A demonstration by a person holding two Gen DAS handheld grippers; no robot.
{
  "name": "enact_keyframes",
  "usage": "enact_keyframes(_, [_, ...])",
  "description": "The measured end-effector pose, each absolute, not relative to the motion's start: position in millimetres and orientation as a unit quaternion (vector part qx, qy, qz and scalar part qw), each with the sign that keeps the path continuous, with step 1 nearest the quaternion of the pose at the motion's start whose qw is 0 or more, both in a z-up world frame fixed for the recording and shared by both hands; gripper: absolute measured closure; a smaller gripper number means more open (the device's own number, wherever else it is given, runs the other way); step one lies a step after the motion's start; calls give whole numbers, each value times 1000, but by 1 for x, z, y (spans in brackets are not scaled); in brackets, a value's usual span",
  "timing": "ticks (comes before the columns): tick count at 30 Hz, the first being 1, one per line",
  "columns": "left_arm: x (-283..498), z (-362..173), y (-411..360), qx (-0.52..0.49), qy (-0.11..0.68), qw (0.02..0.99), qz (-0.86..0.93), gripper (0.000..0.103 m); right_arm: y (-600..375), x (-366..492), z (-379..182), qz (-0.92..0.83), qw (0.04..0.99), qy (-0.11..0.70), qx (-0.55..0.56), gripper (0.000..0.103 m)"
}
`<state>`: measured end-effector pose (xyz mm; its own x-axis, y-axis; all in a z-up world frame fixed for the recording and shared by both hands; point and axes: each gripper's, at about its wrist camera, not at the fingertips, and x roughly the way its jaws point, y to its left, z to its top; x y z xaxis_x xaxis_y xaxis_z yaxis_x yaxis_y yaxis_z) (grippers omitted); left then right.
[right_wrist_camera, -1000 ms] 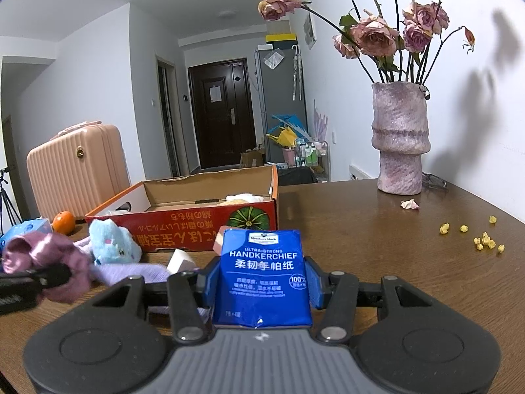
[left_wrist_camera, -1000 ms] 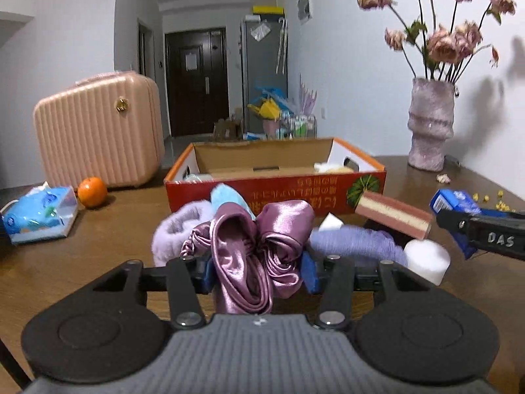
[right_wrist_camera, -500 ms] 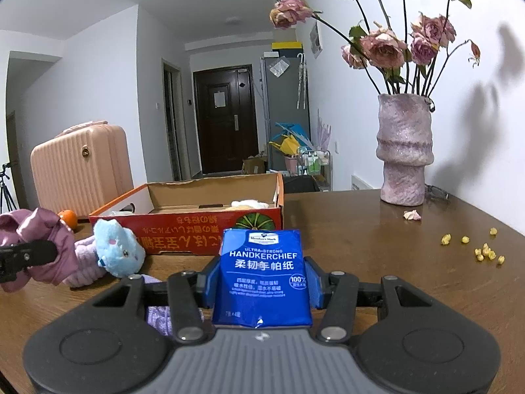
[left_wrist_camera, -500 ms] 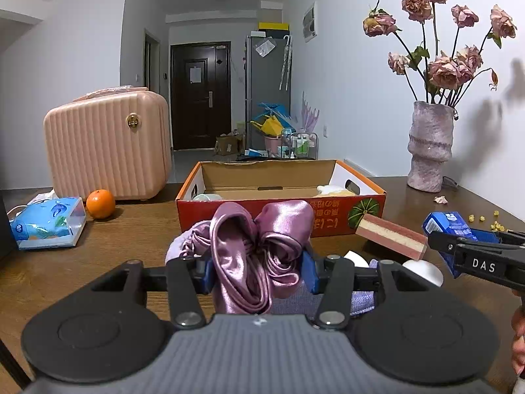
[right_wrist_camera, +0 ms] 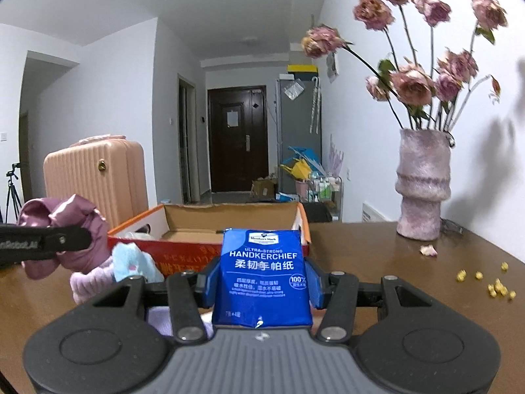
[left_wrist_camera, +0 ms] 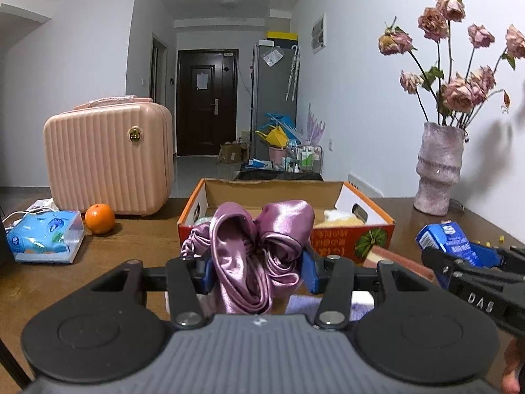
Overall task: Organize soft objects
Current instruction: 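Carry the tissue pack and pink satin bow over the cardboard box with both tools, then open the right tool to drop the tissue pack while the left tool drops the bow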
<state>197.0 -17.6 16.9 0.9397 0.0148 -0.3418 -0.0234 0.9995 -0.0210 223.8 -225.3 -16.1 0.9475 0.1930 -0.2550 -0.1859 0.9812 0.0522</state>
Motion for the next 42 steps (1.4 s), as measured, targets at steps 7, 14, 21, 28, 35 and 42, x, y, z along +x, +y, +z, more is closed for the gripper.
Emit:
enact_keyframes(7, [216,27,-15,-23,160,987,14,53,-207,243,-8,102,988,118,13,53])
enact_keyframes(14, [238,34,-10,-36,150,988,22,53,-194,266,2,108,988,106,15,53])
enact_keyframes(21, [261,38,-8,-45,143,988,28,53,-189,292,7,110,988,109,15,53])
enact_keyframes(28, [284,37,-5,-49,143,988,36,53,-190,321,12,108,987,116,28,53])
enact_keyframes(35, [308,35,-1,-51,145,987,44,53,-185,347,13,110,985,129,24,53])
enact_keyframes(42, [334,32,2,-54,151,986,50,53,-177,371,16,116,984,136,16,53])
